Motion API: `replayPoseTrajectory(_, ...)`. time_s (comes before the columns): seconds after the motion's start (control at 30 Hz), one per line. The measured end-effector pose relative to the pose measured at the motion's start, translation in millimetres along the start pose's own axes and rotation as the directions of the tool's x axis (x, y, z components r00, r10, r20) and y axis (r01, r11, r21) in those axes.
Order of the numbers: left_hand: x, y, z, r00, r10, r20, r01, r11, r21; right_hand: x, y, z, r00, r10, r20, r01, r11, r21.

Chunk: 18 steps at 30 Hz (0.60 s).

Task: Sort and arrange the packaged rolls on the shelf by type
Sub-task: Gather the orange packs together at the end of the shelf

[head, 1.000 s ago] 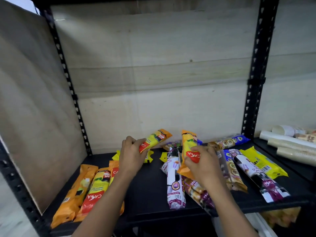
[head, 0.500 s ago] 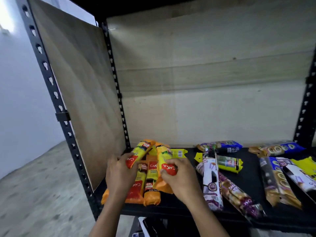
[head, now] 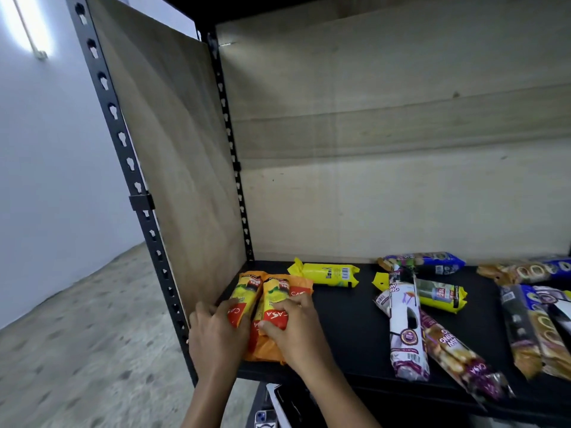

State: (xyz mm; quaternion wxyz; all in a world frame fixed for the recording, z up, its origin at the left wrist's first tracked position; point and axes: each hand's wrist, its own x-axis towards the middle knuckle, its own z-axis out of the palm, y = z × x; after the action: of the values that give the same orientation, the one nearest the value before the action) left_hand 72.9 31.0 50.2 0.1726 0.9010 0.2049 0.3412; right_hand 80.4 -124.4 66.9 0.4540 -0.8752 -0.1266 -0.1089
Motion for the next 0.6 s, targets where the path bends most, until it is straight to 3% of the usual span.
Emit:
replayPoseTrajectory(0.17, -7, 5, 2, 1.0, 0.029, -0.002, -0.029, 1.0, 0.01, -1, -2, -3, 0.999, -0.036, 0.015, 0.038, 0.993, -0.111)
replayPoseTrajectory(0.37, -13, 9, 3, 0.999, 0.026, 0.048, -0.024, 0.999, -0.033, 5, 2, -12, 0.997, -0.074, 0.01, 0.074, 0.991, -0.108)
replayPoseTrajectory(0.6, -13, 19, 1, 0.998, 0.057, -0.02, -0.058, 0.995, -0.08, 3, 7, -23, 0.995, -0.102, -0.017, 0.1, 0.99, -0.1)
